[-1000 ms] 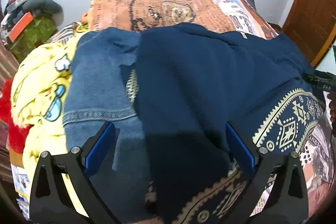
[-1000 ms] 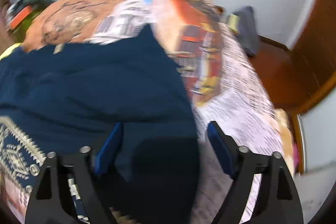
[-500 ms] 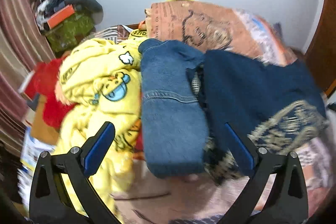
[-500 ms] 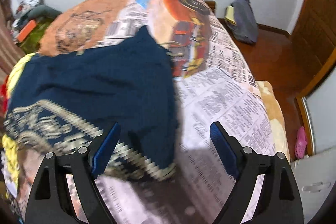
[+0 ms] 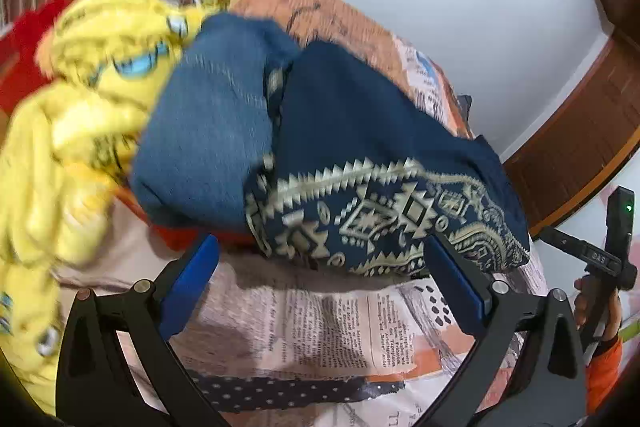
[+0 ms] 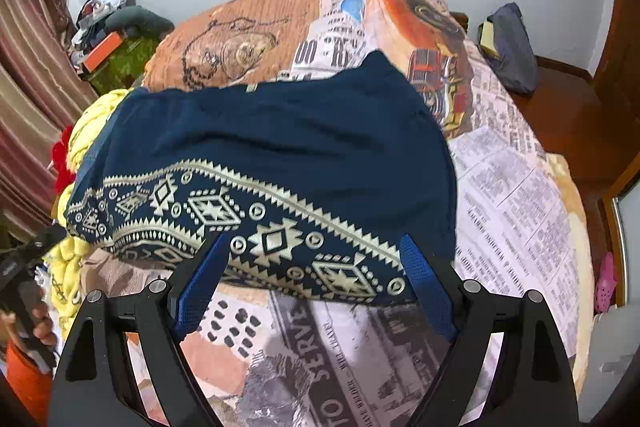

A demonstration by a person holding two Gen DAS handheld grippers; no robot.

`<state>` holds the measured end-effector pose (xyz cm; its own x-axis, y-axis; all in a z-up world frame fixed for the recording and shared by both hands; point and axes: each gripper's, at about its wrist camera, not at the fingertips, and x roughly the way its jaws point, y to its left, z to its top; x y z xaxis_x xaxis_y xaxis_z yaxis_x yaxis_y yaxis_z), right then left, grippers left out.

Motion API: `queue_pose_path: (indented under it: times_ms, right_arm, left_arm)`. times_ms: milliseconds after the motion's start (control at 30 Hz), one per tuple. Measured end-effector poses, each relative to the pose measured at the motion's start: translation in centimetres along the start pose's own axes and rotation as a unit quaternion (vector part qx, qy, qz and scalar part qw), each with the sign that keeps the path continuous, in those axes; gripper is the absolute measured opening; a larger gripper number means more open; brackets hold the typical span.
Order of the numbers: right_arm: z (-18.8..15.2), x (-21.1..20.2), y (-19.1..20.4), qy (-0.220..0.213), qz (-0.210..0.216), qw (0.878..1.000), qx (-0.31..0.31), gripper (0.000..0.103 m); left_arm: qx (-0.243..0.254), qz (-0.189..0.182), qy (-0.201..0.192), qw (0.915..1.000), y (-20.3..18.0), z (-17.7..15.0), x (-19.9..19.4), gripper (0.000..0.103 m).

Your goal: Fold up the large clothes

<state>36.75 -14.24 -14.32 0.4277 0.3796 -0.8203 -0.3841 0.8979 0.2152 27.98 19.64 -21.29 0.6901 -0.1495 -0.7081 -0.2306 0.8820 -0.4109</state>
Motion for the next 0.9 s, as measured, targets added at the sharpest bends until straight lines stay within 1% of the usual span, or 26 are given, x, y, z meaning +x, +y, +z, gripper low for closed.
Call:
queue_pose_path:
  times_ms: [33, 133, 167, 233, 300, 333, 433, 533, 600, 633, 667, 700, 733, 800, 900]
  right_arm:
    - [-0.2, 0.2, 0.0, 0.003, -0.001, 1.000, -0.002, 0.085]
    - [-0.7, 0.5, -0.1, 0.012, -0.006, 1.000, -0.006, 0.085]
    - [-0.8, 0.4, -0.2, 0.014, -0.007, 1.000, -0.005, 0.085]
    - [-1.1, 0.5, -0.2, 0.017, -0.008, 1.000, -0.003, 0.085]
    - [-1.2, 0.4, -0.4, 0.019, -0.008, 1.000, 0.000, 0.085]
    - [-1.3, 0.4, -0.5, 0.018, -0.007, 1.000, 0.002, 0.085]
    - [-1.3, 0.4, -0.6, 0.016, -0.004, 1.000, 0.007, 0.085]
    - [-1.2, 0.5, -0.6, 0.015, 0.000, 1.000, 0.012, 0.085]
    - [-1.2, 0.6, -0.5, 0.014, 0.005, 1.000, 0.017, 0.085]
    - [-1.3, 0.6, -0.5, 0.013, 0.009, 1.000, 0.018, 0.085]
    - [-1.4, 0.7, -0.4, 0.014, 0.013, 1.000, 0.018, 0.085]
    - [-1.5, 0.8, -0.3, 0.016, 0.019, 1.000, 0.015, 0.085]
    - [-1.6, 1.0, -0.2, 0.021, 0.024, 0.999, 0.012, 0.085]
    - [-1.7, 1.3, 0.2, 0.029, 0.024, 0.999, 0.005, 0.085]
    - [-1.7, 1.6, 0.6, 0.031, 0.023, 0.999, -0.004, 0.085]
  left_arm:
    - [-0.009, -0.007, 0.004, 0.9999, 0.1, -0.2, 0.7, 0.098]
    - [-0.034, -0.040, 0.027, 0.9983, 0.4, 0.0, 2.3, 0.074]
    - [-0.038, -0.047, 0.030, 0.9977, 0.4, 0.1, 2.6, 0.068]
    - [-0.032, -0.041, 0.030, 0.9982, -0.1, 0.5, 2.7, 0.039]
    - [-0.016, -0.032, 0.016, 0.9992, -0.7, 1.2, 2.2, 0.029]
    - [-0.004, -0.031, 0.003, 0.9995, -1.3, 1.6, 1.6, 0.024]
    - [0.021, -0.038, -0.018, 0.9989, -2.4, 2.5, 0.5, 0.024]
    - [0.021, -0.020, -0.006, 0.9996, -2.1, 2.9, 1.3, 0.024]
    - [0.002, -0.026, 0.011, 0.9996, -1.4, 2.8, 2.4, 0.026]
    - [-0.013, -0.037, 0.018, 0.9991, -0.8, 2.6, 3.0, 0.038]
    - [-0.033, -0.059, 0.021, 0.9975, -0.4, 2.5, 3.5, 0.048]
    - [-0.048, -0.083, 0.023, 0.9951, -0.1, 2.4, 4.0, 0.061]
    - [-0.055, -0.092, 0.021, 0.9940, -0.2, 2.4, 4.3, 0.064]
    - [-0.047, -0.087, 0.015, 0.9950, -0.8, 3.0, 4.6, 0.065]
    - [-0.039, -0.088, 0.018, 0.9951, -1.7, 4.3, 5.7, 0.065]
